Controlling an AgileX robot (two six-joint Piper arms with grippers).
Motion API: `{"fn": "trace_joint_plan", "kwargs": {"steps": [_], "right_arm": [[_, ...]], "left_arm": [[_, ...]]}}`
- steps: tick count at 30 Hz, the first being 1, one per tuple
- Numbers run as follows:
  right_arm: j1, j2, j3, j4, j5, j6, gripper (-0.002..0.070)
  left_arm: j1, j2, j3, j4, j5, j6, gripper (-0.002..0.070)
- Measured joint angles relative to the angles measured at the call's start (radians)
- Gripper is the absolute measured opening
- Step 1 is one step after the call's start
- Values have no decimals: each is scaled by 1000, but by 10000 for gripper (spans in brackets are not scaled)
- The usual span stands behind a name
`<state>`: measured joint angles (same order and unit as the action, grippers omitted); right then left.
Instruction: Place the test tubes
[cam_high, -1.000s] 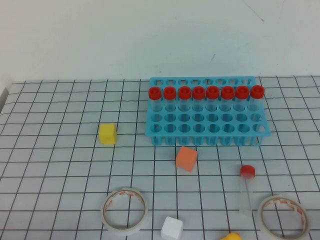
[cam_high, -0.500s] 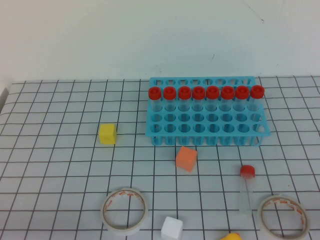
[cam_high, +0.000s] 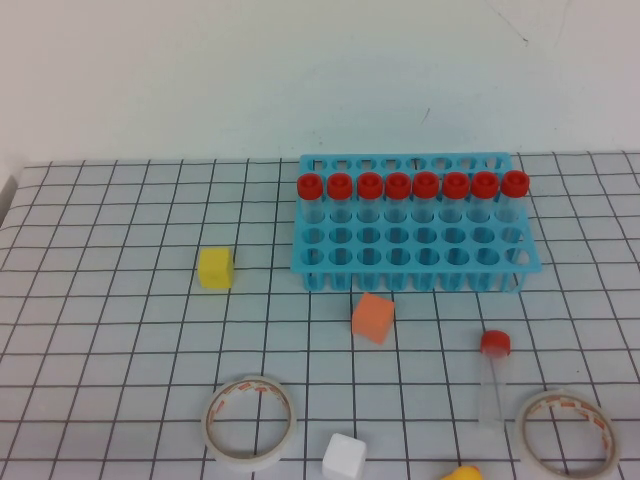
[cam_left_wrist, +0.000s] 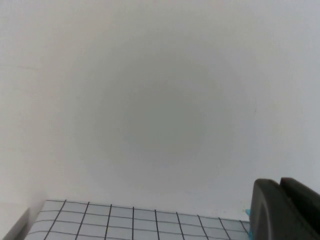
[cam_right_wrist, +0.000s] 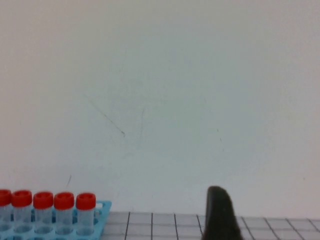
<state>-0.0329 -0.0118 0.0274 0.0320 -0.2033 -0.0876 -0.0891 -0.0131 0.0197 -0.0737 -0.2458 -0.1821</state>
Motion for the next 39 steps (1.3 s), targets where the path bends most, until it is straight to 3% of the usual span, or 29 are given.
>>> {"fn": "trace_joint_plan", "kwargs": {"steps": [6,10,15,18,19,21,28,33,39], "right_arm": [[0,0,0,20,-201,0,408],[0,0,0,20,-351,-56,407],[0,0,0,7,-388,-91,407],[0,-2,-37,-72,-213,-93,408],[0,-2,-112,-137,20,-95,408],[0,13,-180,-161,196,-95,408],[0,204,-385,-81,611,-114,408],[0,425,-460,14,780,-167,407],[0,598,-461,206,779,-175,407]], "left_arm": [[0,0,-5,4,1,-28,-1],[0,0,-94,64,175,-31,-1],[0,-2,-199,152,426,-22,-1],[0,-2,-223,165,559,-1,-1],[0,-2,-225,167,589,1,-1],[0,11,-225,167,598,6,-1],[0,198,-262,57,623,124,-1],[0,393,-295,-86,642,258,-1],[0,535,-315,-269,679,380,-1]]}}
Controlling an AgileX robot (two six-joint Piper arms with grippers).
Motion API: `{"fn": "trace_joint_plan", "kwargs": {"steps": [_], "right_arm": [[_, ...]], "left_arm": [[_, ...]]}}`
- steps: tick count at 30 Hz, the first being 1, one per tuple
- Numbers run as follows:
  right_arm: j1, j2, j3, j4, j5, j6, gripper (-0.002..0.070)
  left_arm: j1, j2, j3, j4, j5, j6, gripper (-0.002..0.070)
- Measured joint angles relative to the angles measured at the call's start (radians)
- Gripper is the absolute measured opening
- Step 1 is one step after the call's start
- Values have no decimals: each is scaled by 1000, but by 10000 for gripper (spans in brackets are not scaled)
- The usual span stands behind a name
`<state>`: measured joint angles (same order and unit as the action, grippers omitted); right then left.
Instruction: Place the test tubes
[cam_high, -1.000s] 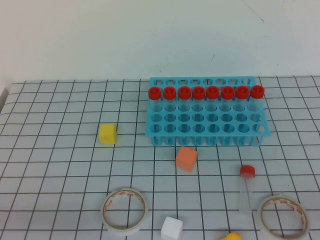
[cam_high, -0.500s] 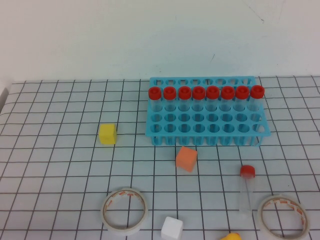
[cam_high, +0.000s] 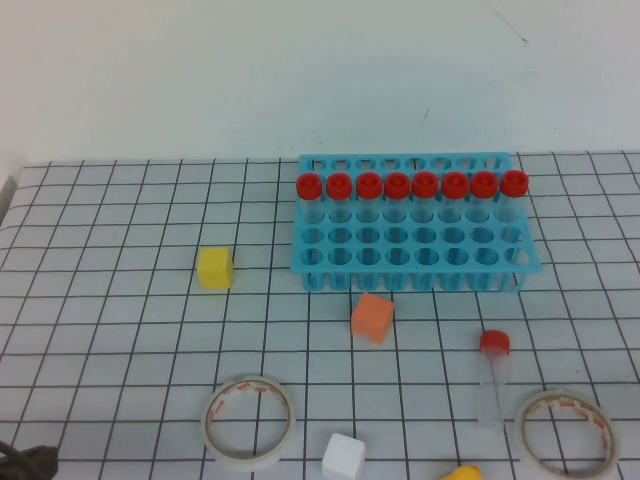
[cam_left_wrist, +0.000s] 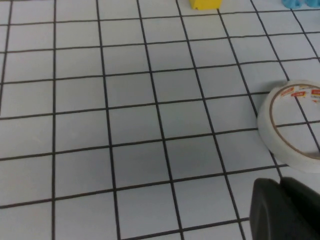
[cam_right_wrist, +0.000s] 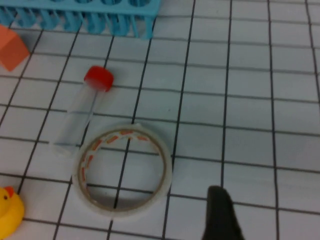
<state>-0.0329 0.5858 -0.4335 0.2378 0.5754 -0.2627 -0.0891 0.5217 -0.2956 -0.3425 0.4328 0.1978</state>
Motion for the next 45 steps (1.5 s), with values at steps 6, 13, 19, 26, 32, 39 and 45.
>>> {"fn": "trace_joint_plan", "kwargs": {"steps": [6,13,19,26,32,39,45], "right_arm": [[0,175,5,22,53,-10,403],[0,456,-124,26,238,-80,277],[0,619,-186,147,243,-215,99],[41,739,-257,479,209,-454,6],[211,833,-371,514,135,-447,0],[372,992,-544,243,120,-192,0],[401,1098,-647,92,157,-68,136]], "left_arm": [[0,21,-6,-109,8,131,-1],[0,21,-6,-180,12,201,-1],[0,21,-6,-229,12,246,-1],[0,21,-6,-253,12,267,-1],[0,21,-6,-259,12,268,-1],[0,21,-6,-263,12,273,-1],[0,21,-6,-266,16,273,-1]]}}
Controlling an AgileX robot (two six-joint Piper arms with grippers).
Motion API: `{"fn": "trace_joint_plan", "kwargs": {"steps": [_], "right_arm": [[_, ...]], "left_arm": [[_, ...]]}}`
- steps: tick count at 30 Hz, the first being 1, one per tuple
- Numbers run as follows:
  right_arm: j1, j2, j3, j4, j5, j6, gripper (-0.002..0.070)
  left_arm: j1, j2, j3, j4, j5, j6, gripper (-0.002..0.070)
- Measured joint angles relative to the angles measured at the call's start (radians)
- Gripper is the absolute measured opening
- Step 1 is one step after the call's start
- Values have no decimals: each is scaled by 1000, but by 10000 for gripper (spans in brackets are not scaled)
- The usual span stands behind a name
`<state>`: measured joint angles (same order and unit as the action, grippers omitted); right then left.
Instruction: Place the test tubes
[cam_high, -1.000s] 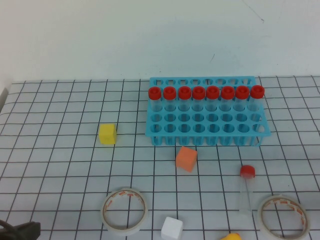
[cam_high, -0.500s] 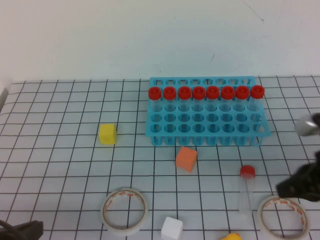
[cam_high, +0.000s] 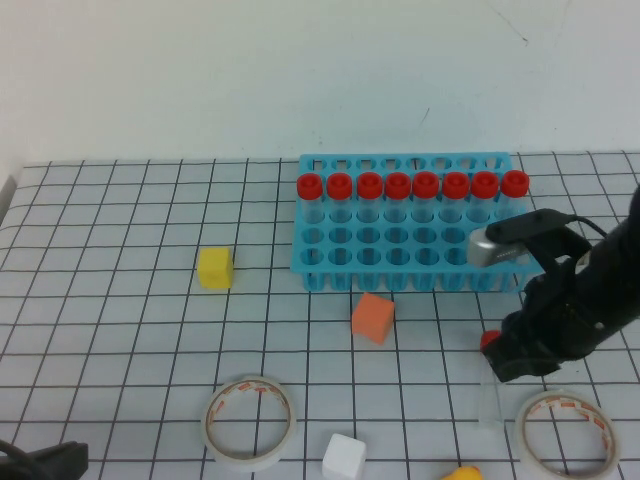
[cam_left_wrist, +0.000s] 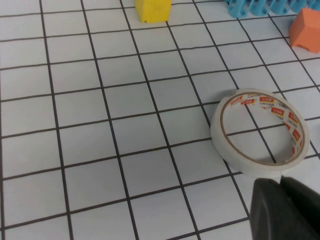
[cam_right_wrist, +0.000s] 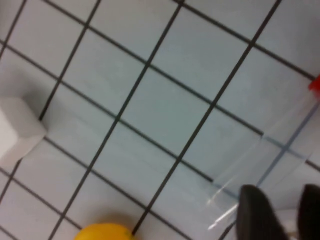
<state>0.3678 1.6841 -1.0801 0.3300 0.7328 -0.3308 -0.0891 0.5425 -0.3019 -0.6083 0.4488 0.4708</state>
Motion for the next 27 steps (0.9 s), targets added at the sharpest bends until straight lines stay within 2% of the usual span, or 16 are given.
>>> {"fn": "trace_joint_plan", "kwargs": {"steps": [5,7,9,18,21,25,26,27], "right_arm": [[0,63,-28,-10,-14,31,432],[0,90,-31,-10,-35,49,500],[0,117,-31,-10,-49,56,522],[0,178,-35,-10,-77,84,498],[0,180,-35,-10,-79,84,426],[0,186,-35,-2,-88,86,263],[0,186,-35,0,-88,86,235],[0,186,-35,0,-88,86,236]], "left_arm": [[0,0,0,-13,20,11,-1],[0,0,0,-23,29,27,-1],[0,0,0,-29,33,42,-1],[0,0,0,-57,33,74,-1],[0,0,0,-62,33,76,-1],[0,0,0,-82,26,78,-1],[0,0,0,-97,21,78,-1],[0,0,0,-120,15,78,-1]]}}
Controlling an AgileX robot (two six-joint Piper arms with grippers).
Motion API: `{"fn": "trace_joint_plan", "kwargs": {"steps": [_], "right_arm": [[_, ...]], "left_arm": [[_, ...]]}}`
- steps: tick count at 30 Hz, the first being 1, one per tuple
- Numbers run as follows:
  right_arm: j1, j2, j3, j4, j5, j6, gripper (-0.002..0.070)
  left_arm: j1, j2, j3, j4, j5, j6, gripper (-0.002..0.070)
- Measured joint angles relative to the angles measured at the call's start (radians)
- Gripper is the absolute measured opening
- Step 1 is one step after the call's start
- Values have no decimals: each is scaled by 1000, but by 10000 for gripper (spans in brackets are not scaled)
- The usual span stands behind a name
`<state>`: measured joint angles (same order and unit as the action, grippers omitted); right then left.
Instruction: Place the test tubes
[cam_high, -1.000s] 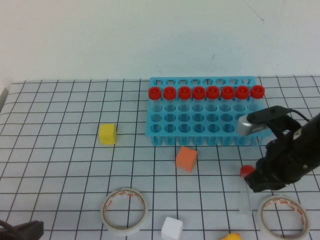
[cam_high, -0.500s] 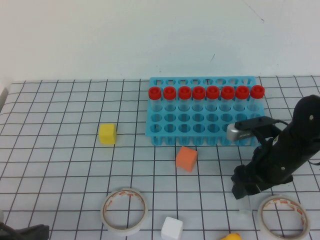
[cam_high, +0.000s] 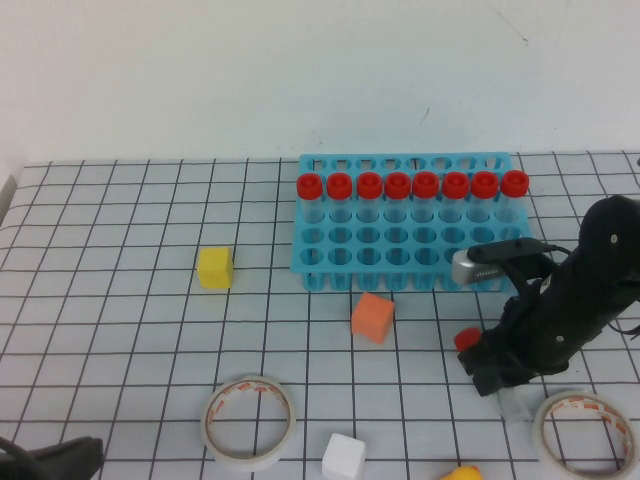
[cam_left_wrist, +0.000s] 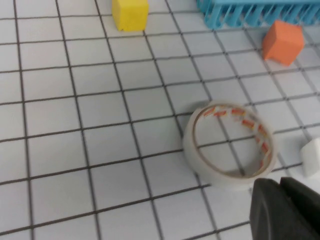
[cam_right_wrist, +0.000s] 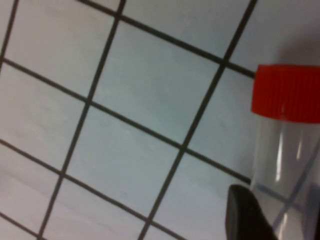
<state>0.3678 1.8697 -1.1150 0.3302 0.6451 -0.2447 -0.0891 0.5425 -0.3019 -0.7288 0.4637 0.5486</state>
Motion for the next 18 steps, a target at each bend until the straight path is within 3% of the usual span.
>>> {"fn": "trace_joint_plan", "kwargs": {"steps": [6,12,15,18], "right_arm": [[2,-14,-28,28,12,-58,236],[41,-174,-33,197,-10,-336,236],[99,-278,-33,310,-30,-524,236],[168,-366,-33,408,-42,-676,236]], "left_arm": [[0,0,0,-257,-12,142,-1],[0,0,0,-806,37,559,-1],[0,0,-16,-910,85,705,-1],[0,0,-50,-945,125,728,22]]}}
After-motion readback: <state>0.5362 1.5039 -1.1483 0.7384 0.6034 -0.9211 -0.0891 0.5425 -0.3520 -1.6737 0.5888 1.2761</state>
